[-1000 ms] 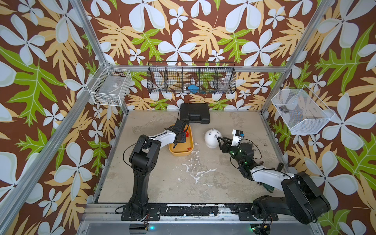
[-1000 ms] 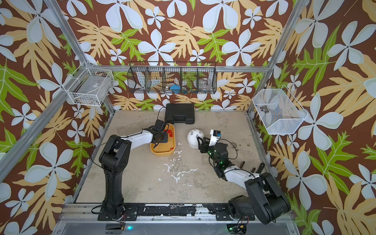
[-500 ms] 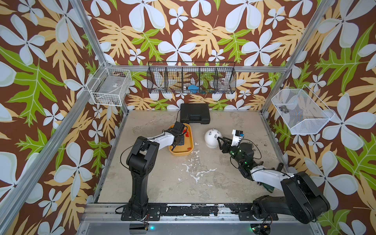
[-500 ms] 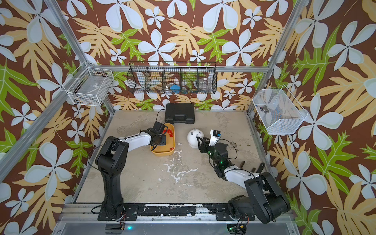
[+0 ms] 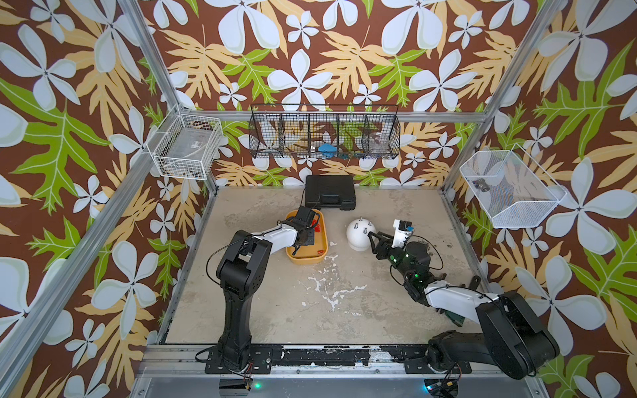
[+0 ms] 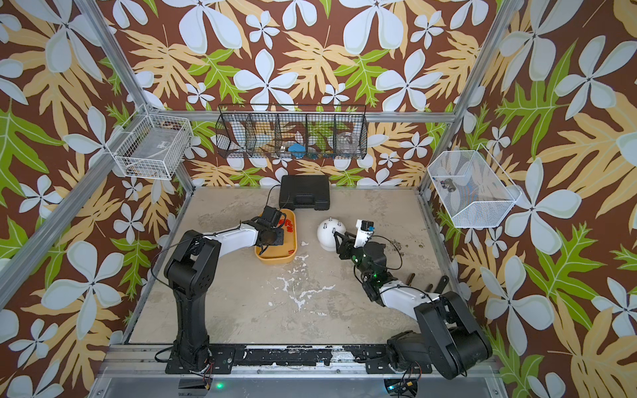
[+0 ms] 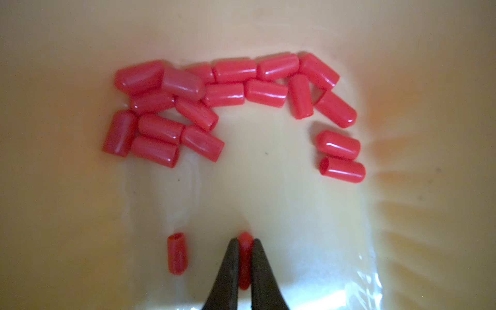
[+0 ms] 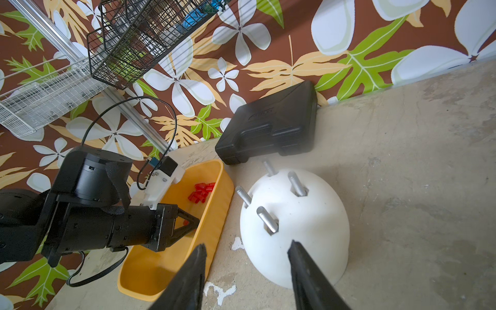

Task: Cover the protruding screws with screw protection sleeves
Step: Pick up the screw protection sleeve from the storage box.

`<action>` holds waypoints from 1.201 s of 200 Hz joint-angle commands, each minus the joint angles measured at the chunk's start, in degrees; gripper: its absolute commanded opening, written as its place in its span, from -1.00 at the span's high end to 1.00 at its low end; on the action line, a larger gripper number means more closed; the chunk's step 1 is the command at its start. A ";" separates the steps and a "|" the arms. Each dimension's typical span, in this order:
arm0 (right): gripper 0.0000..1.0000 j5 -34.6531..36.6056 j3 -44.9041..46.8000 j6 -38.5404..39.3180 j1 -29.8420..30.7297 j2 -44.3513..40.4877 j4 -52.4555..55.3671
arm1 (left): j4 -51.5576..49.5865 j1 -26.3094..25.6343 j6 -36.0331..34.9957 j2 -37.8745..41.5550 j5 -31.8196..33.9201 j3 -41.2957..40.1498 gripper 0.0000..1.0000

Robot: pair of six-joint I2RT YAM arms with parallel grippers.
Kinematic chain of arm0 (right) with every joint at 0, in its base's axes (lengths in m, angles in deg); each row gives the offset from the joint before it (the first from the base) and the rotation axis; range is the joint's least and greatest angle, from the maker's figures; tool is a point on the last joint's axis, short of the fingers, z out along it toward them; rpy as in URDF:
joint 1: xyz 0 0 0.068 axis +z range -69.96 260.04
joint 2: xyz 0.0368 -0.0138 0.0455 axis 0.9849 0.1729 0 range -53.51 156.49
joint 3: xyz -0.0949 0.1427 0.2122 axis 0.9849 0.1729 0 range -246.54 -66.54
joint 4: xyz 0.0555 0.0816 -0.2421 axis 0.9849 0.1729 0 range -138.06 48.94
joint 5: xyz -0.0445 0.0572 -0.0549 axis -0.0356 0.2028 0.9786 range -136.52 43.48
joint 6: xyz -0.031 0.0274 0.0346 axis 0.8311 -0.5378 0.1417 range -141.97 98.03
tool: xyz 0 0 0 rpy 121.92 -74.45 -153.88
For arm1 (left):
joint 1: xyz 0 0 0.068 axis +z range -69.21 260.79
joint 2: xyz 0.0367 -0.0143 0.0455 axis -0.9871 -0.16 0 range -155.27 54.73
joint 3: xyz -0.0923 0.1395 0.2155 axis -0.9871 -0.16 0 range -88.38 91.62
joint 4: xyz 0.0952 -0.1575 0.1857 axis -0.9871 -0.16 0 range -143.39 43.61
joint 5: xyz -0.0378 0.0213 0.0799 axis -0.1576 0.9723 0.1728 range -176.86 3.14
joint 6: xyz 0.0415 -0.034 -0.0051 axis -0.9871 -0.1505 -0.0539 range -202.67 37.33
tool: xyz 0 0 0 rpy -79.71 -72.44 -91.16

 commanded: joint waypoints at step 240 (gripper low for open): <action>-0.06 -7.58 -3.43 -2.65 0.08 -26.88 35.33 | 3.06 -24.74 -15.03 29.34 0.36 -21.15 1.00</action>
